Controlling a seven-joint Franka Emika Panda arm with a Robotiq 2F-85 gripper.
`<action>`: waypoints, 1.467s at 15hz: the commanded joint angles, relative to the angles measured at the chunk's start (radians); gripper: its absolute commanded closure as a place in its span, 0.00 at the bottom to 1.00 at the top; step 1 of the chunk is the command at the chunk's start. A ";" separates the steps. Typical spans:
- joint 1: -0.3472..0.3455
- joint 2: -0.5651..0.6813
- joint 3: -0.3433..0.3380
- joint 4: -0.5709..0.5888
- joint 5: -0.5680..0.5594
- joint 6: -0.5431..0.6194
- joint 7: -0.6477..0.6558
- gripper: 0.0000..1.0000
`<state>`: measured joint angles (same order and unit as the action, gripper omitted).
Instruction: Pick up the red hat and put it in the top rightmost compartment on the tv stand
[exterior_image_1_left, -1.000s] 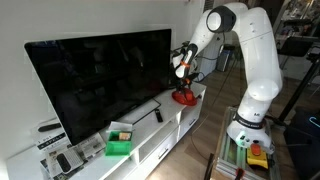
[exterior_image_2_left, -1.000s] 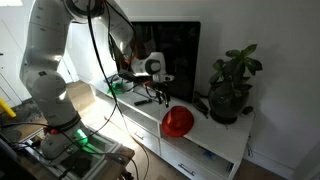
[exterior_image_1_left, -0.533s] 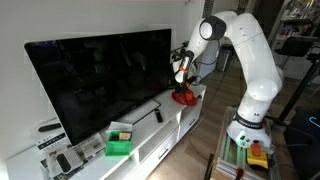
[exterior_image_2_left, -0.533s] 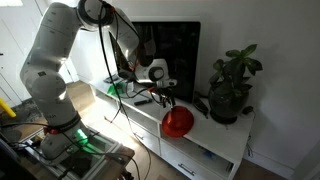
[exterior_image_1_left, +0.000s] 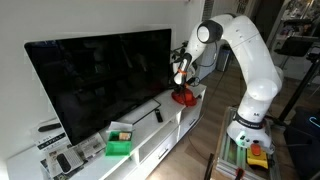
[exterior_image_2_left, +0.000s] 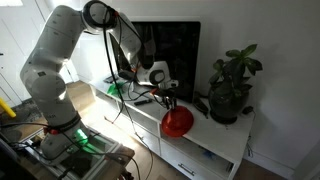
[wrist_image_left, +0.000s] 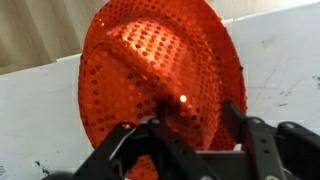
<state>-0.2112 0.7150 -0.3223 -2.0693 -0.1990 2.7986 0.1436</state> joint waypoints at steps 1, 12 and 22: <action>-0.036 0.023 0.026 0.026 0.038 0.036 -0.072 0.70; -0.031 -0.015 -0.122 0.026 0.078 -0.196 0.039 0.99; -0.209 0.149 -0.163 0.141 0.194 -0.458 0.202 0.99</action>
<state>-0.3759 0.7933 -0.4912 -1.9995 -0.0626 2.4227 0.2960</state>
